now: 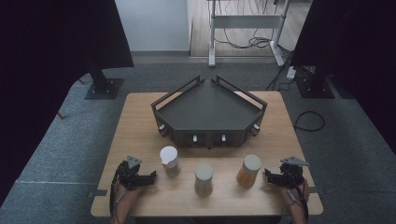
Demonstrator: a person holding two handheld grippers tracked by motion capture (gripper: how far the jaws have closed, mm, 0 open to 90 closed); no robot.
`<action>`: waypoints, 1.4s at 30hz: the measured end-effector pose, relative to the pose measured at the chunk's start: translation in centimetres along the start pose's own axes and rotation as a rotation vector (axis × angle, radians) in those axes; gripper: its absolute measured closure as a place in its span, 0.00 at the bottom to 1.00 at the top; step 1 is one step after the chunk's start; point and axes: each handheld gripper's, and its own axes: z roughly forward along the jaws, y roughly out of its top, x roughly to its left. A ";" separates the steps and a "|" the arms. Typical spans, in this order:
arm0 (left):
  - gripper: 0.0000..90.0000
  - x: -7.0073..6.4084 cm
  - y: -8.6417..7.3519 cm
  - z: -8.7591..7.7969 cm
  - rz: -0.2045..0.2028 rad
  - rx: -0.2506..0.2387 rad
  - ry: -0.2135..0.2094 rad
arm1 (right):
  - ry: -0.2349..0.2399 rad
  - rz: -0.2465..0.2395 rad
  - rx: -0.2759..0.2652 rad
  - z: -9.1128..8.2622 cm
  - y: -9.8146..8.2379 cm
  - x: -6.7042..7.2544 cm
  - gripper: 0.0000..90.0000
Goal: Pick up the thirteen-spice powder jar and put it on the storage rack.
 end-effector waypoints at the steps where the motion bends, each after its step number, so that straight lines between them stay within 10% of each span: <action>1: 0.00 0.0 0.0 0.0 0.000 0.000 0.001 | 0.000 0.000 0.000 0.0 0.0 0.0 0.10; 9: 0.04 0.0 -0.4 -0.2 -0.006 -0.021 0.012 | -0.001 0.002 0.000 0.0 0.0 0.0 0.10; 28: 0.06 0.4 -3.2 -2.5 0.009 -0.273 -0.053 | -0.002 0.002 -0.001 -0.1 -0.1 0.0 0.10; 42: 0.06 0.4 -3.3 -3.3 0.005 -0.332 -0.092 | -0.001 0.002 -0.002 -0.1 -0.1 0.0 0.10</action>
